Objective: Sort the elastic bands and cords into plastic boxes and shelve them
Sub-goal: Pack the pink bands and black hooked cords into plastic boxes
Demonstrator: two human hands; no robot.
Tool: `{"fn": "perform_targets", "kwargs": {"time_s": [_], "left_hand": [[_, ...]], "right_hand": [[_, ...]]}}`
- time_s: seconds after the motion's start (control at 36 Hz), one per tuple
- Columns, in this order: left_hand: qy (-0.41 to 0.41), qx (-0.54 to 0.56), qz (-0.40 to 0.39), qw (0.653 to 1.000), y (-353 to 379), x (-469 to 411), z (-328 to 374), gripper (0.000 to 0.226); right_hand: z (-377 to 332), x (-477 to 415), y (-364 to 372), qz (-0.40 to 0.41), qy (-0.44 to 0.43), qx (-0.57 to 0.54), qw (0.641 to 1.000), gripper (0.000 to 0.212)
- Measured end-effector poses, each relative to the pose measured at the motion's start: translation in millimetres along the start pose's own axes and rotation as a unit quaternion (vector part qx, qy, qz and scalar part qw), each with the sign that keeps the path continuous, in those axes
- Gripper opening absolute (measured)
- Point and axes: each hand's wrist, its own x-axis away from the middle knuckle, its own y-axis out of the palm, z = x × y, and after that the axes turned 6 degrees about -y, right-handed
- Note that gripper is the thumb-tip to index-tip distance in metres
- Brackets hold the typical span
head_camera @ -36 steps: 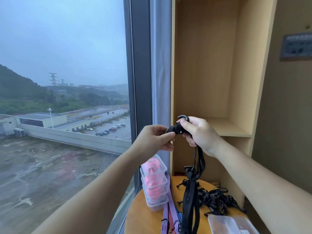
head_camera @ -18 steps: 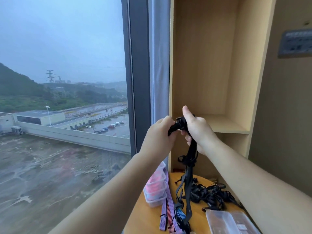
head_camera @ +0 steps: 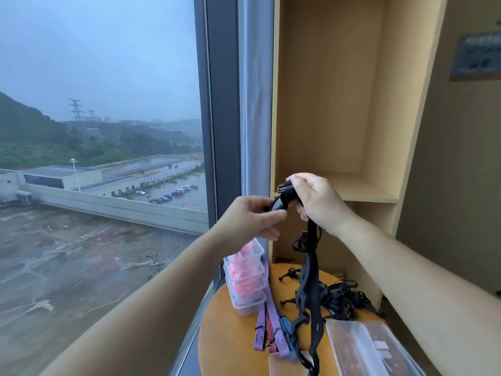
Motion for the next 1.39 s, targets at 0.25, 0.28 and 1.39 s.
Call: {"fn": "perform_targets", "kwargs": {"time_s": [0.25, 0.28, 1.39], "left_hand": [[0.048, 0.039, 0.143, 0.988, 17, 9, -24, 0.011], [0.051, 0.031, 0.172, 0.983, 20, 8, -27, 0.016], [-0.090, 0.126, 0.160, 0.975, 71, 50, -131, 0.016]], "right_hand": [[16, 15, 9, 0.000, 0.029, -0.038, 0.999, 0.049], [19, 18, 12, 0.005, 0.052, -0.051, 0.997, 0.056], [110, 137, 41, -0.046, 0.170, -0.152, 0.973, 0.015]]}}
